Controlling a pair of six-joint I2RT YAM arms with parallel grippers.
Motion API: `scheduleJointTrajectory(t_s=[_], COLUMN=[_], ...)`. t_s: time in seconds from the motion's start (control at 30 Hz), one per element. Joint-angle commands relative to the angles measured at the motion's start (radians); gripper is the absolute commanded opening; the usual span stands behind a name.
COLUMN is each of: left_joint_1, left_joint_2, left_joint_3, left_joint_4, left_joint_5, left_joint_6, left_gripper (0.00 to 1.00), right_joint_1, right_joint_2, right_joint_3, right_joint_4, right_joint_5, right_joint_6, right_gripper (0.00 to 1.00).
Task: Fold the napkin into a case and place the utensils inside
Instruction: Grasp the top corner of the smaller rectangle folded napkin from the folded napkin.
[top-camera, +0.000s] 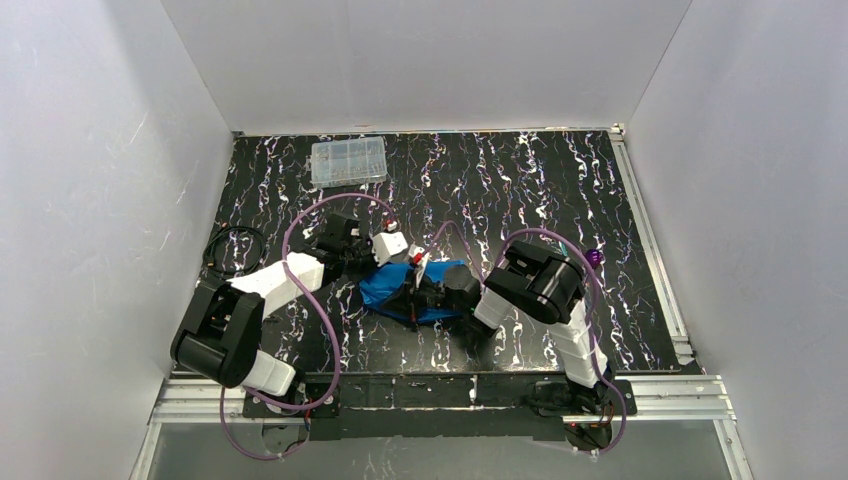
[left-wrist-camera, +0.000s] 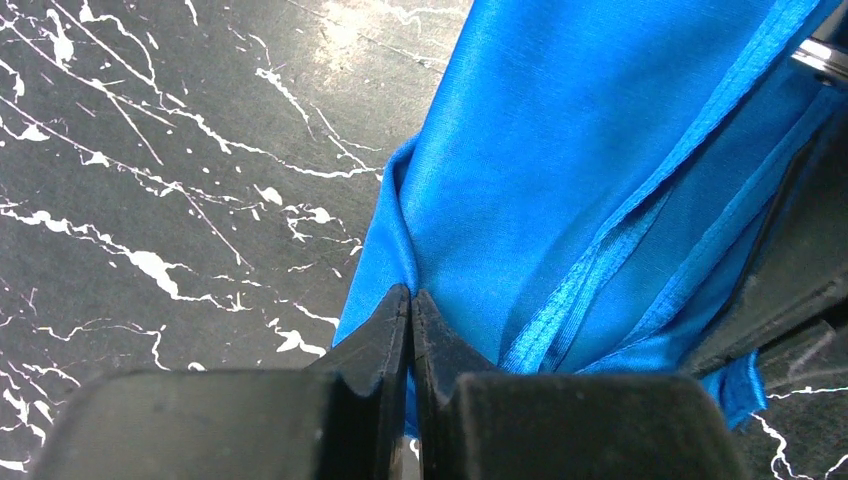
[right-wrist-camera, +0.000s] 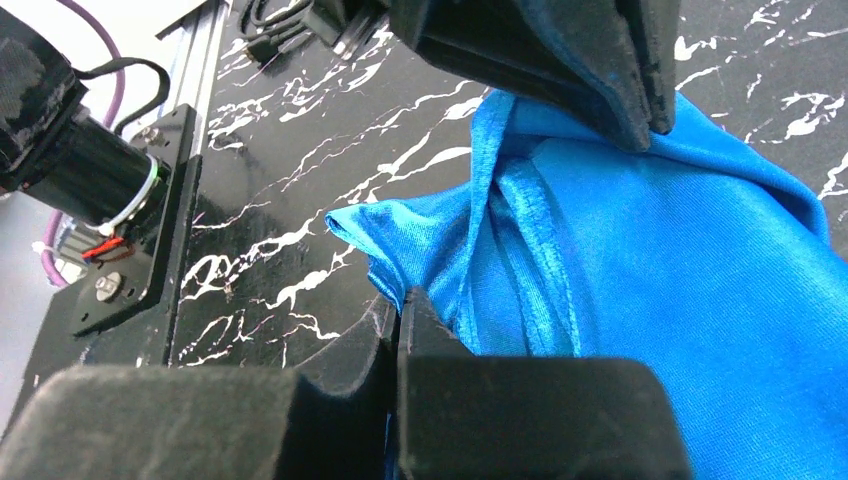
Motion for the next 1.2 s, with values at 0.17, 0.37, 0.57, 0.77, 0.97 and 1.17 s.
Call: scheduleJointTrajectory(t_s=[0.17, 0.37, 0.57, 0.77, 0.97, 1.17], left_joint_1=[-0.019, -0.019, -0.019, -0.019, -0.019, -0.019], left_joint_2=[-0.040, -0.084, -0.121, -0.143, -0.168, -0.173], left_joint_3=[-0.054, -0.092, -0.101, -0.099, -0.124, -0.133], left_joint_4=[0.003, 0.070, 0.086, 0.072, 0.067, 0.068], left_joint_5=[0.038, 0.031, 0.034, 0.064, 0.093, 0.080], left_joint_6=[0.001, -0.050, -0.076, -0.102, -0.083, -0.076], left_gripper=[0.00, 0.00, 0.00, 0.00, 0.00, 0.00], right_joint_1=[-0.082, -0.089, -0.097, -0.112, -0.119, -0.128], right_joint_2=[-0.020, -0.020, -0.043, -0.085, -0.084, -0.071], right_joint_3=[0.050, 0.083, 0.105, 0.195, 0.252, 0.292], right_joint_4=[0.016, -0.069, -0.245, -0.544, -0.679, -0.814], right_joint_5=[0.009, -0.001, 0.017, 0.047, 0.025, 0.009], right_joint_6=[0.251, 0.325, 0.315, 0.279, 0.298, 0.297], right_gripper=[0.01, 0.01, 0.01, 0.01, 0.01, 0.01])
